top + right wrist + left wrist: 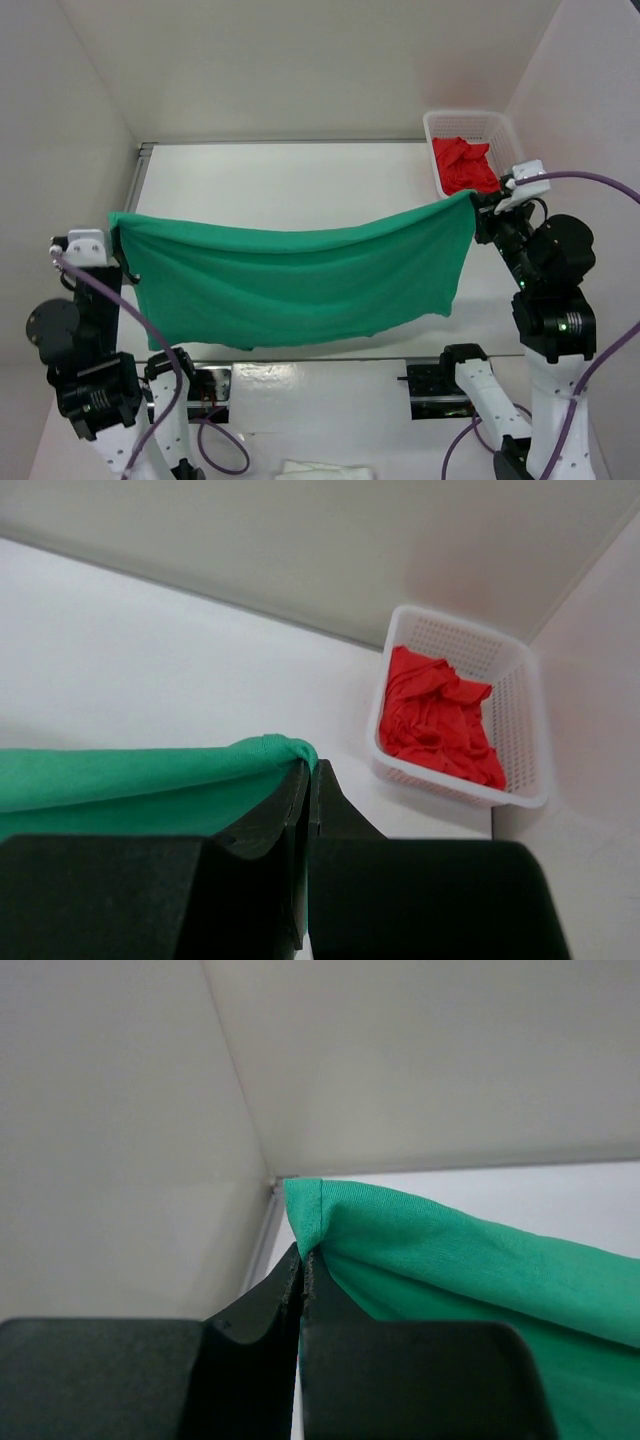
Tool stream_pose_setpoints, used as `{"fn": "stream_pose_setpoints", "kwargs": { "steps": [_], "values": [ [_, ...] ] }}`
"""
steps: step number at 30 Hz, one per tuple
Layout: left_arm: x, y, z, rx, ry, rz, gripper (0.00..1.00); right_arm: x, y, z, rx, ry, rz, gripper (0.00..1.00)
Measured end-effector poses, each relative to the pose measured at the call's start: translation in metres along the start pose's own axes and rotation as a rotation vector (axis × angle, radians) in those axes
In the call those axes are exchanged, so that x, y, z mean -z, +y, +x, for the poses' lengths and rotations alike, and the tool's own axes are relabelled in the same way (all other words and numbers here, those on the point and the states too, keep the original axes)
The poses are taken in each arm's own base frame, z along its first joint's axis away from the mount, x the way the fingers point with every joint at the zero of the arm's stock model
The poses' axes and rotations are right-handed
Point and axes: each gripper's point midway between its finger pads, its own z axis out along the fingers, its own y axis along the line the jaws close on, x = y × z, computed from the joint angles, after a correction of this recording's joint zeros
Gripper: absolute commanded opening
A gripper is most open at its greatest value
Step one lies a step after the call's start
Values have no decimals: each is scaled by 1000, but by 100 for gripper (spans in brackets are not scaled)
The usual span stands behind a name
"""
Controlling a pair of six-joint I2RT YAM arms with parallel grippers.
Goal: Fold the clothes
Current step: Fold the tank top
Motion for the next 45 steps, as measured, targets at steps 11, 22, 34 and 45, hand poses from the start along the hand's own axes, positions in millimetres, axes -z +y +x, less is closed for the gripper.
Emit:
{"fn": "stream_pose_setpoints", "kwargs": {
  "steps": [11, 22, 34, 45],
  "values": [
    [-89, -10, 199, 55, 568, 159, 0, -95, 18, 154, -31, 411, -99, 0],
    [-130, -20, 351, 121, 919, 243, 0, -163, 32, 292, -19, 722, -184, 0],
    [-221, -13, 402, 164, 970, 275, 0, -263, 9, 341, -44, 774, -192, 0],
    [-285, -43, 397, 143, 903, 348, 0, -333, -5, 353, -8, 739, -182, 0]
  ]
}}
